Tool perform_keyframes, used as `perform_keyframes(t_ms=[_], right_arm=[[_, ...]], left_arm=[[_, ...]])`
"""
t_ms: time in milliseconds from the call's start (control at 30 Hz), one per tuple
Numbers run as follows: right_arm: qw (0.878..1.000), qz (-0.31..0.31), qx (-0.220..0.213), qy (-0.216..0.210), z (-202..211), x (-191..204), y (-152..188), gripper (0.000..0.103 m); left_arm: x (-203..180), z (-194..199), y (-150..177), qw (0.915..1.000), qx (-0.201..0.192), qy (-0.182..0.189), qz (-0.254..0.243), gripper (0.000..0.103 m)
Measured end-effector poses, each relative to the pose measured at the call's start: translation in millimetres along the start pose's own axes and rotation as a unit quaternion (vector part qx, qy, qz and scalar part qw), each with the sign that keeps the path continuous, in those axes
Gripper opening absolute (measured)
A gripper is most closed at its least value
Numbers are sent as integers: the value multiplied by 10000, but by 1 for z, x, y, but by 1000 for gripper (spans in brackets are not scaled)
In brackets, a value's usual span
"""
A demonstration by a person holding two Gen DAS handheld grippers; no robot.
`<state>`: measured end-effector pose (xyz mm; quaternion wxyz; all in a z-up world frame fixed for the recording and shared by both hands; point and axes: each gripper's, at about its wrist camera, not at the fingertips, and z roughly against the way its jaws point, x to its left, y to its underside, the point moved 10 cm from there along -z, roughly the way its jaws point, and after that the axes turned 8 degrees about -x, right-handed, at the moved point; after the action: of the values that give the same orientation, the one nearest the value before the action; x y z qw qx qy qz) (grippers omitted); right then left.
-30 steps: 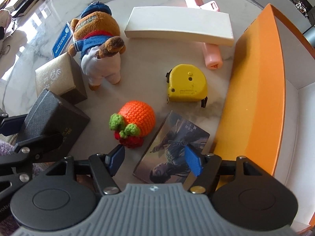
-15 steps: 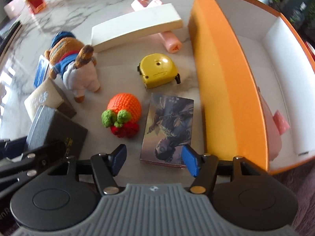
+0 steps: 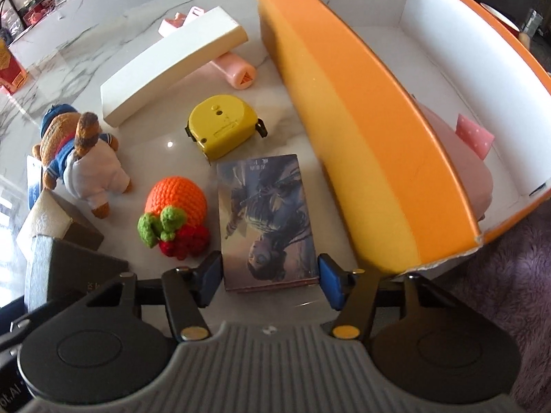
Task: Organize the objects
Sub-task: 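Grasp the small dark brown box with the right tool, then lift both held boxes and carry them toward the orange box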
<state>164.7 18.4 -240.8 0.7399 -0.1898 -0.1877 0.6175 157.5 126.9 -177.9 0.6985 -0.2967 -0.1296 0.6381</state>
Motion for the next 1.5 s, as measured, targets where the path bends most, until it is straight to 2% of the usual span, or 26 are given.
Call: perform_keyframes(t_ms=[100, 167, 233, 400, 500, 600, 667, 733, 933, 1033, 1133, 1233, 1367, 1500], right_arm=[[9993, 164, 180, -289, 4, 3, 7, 60], [9980, 311, 321, -457, 6, 3, 14, 60], [9951, 648, 465, -590, 10, 3, 23, 60], [9862, 1387, 624, -654, 18, -6, 43, 61], [9778, 1962, 441, -589, 23, -2, 47, 61], [9570, 2869, 37, -417, 30, 13, 51, 61], [9494, 3124, -139, -301, 32, 18, 53, 61], [9510, 3079, -81, -286, 28, 18, 55, 62], [9724, 2243, 386, -512, 15, -1, 60, 61], [9794, 1841, 461, -687, 15, -14, 63, 68], [9845, 1509, 527, -722, 19, -26, 65, 69], [9866, 1413, 352, -741, 29, -29, 61, 68], [9878, 1113, 363, -1030, 31, -31, 54, 68], [9849, 982, 463, -1346, 20, -38, 51, 54]], left_arm=[[-1, 0, 1, 10000, 29, 45, 5, 41], [-4, 0, 3, 9996, 119, 246, 96, 41], [-6, 0, 5, 9994, 159, 289, 98, 41], [-13, 1, 9, 9991, 214, 356, 54, 41], [-18, 2, 10, 9993, 205, 316, -55, 41], [-18, 2, 11, 9994, 191, 299, -58, 41], [-16, 3, 11, 9994, 178, 293, -9, 41], [-15, 4, 12, 9994, 166, 289, 25, 41], [-16, 4, 13, 9995, 146, 268, -21, 41], [-16, 4, 13, 9995, 145, 266, -28, 41], [-17, 5, 14, 9996, 151, 236, -59, 41], [-22, 6, 15, 9995, 148, 126, -258, 41], [-37, 10, 22, 9981, 226, 551, -144, 41], [-55, 13, 30, 9981, 207, 477, -324, 41]])
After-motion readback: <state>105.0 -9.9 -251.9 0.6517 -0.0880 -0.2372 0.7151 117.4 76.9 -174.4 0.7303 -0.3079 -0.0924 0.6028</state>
